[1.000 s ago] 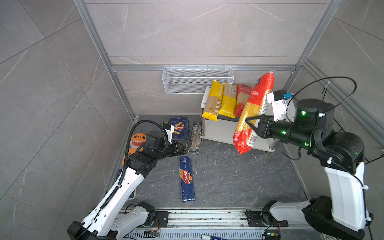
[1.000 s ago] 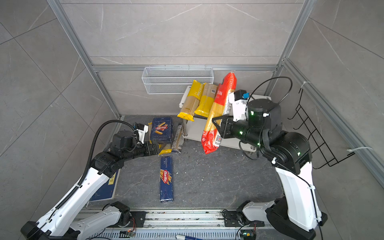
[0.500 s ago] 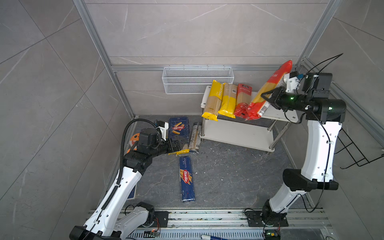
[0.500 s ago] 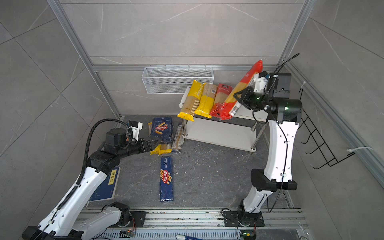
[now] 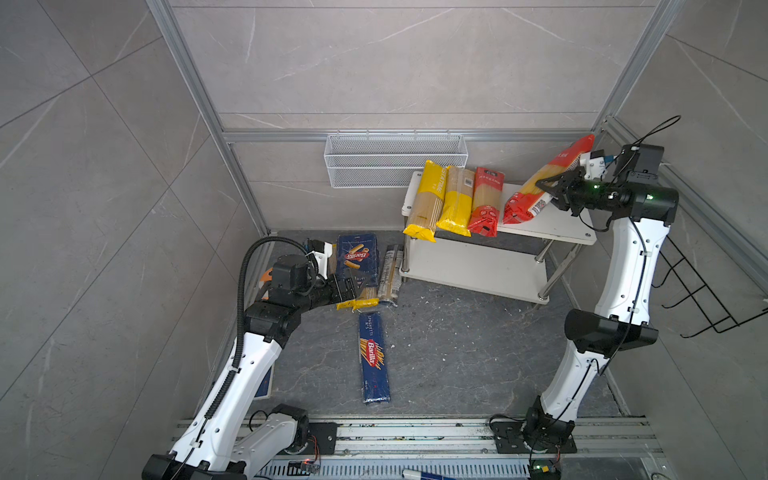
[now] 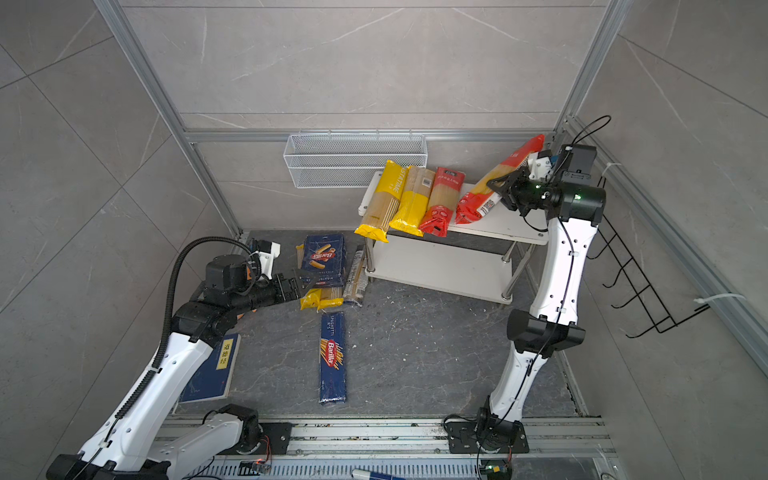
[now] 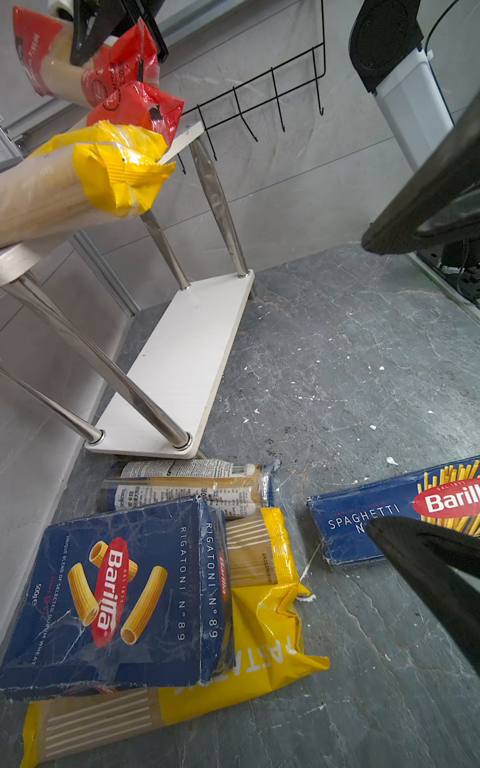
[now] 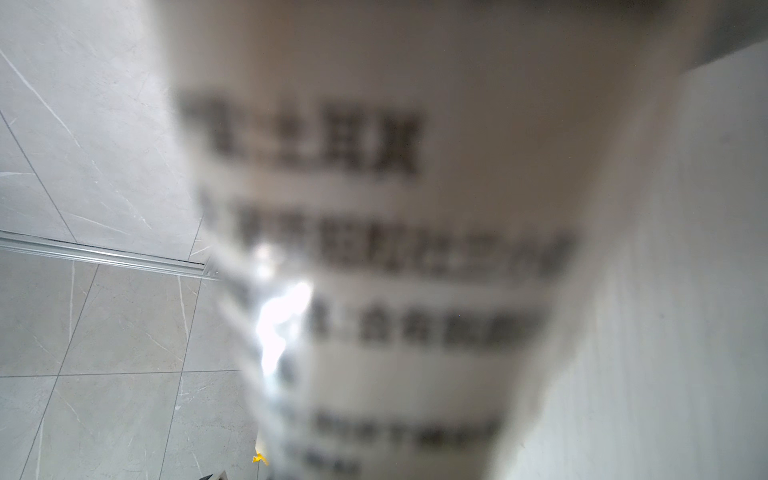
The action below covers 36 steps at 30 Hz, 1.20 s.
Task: Place and organize the pasta boxes and bags onto the shelf
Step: 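Lower the red bag onto the shelf top beside the other bags with the right gripper, then press the red bag down at the shelf end with the right gripper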
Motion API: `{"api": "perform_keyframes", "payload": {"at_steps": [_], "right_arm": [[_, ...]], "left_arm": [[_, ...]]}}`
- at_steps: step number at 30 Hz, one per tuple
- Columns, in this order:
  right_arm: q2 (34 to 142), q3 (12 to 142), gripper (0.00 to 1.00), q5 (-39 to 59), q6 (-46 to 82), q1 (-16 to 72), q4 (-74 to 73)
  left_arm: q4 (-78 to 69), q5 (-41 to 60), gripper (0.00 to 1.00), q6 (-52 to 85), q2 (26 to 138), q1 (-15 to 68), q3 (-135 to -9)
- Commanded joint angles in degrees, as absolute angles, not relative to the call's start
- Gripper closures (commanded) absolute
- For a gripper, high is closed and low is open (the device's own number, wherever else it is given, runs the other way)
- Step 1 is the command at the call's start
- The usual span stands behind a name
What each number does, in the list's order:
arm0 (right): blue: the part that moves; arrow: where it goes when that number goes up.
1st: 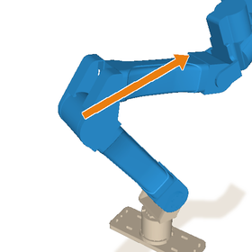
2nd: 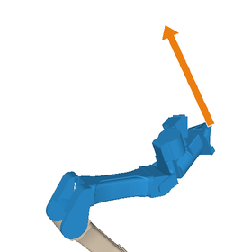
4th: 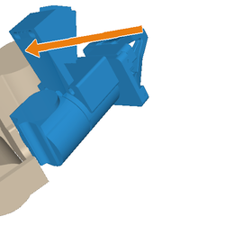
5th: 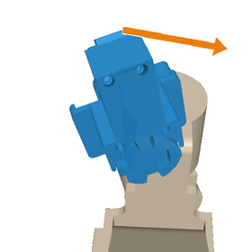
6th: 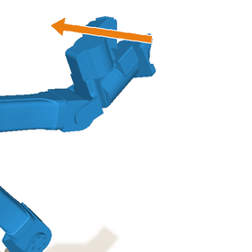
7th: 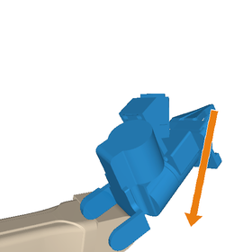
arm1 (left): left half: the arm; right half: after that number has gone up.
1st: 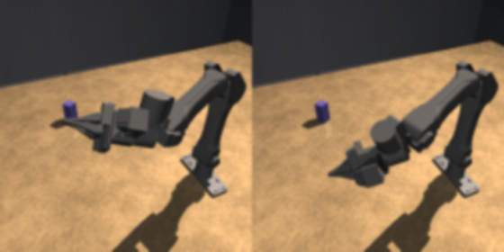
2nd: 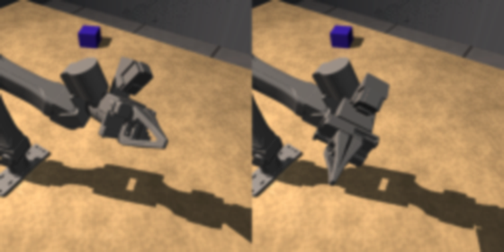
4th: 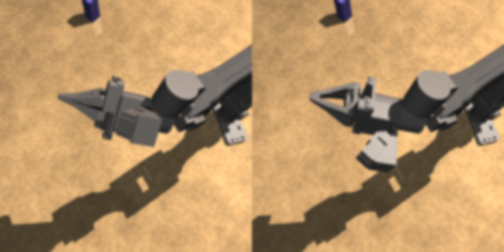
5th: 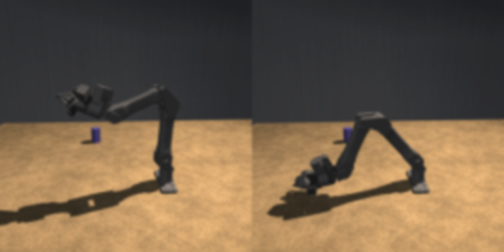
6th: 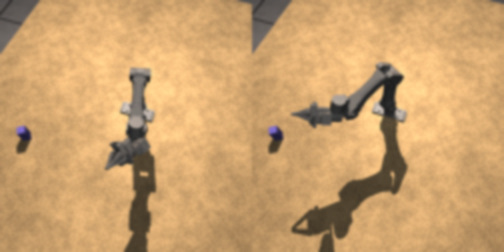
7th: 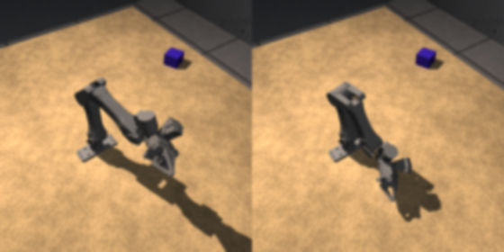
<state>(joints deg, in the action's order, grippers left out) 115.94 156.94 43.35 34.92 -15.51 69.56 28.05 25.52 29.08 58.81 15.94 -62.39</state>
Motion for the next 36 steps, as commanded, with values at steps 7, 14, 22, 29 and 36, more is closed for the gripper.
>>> {"api": "perform_keyframes", "payload": {"at_steps": [7, 14, 22, 29, 36], "right_arm": [[112.9, 153.0, 1.00, 47.0, 30.9, -15.2, 66.7], [111.6, 146.4, 0.99, 48.4, 30.2, -15.0, 66.9], [110.0, 146.3, 0.37, 44.2, 27.8, -14.7, 70.2], [109.6, 152.8, 0.19, 34.6, 22.8, -14.7, 79.6], [104.9, 146.3, 0.19, 28.0, 20.8, -14.8, 80.9]], "left_arm": [[25.0, 28.7, 0.00, 28.5, 59.6, 15.3, -62.7], [24.8, 29.7, 0.00, 28.7, 59.5, 15.2, -62.2], [24.4, 30.3, 0.00, 29.5, 58.8, 15.1, -61.6], [23.5, 31.4, 0.00, 30.3, 58.6, 15.1, -61.0], [23.0, 31.9, 0.00, 30.6, 58.4, 15.0, -60.4]]}}
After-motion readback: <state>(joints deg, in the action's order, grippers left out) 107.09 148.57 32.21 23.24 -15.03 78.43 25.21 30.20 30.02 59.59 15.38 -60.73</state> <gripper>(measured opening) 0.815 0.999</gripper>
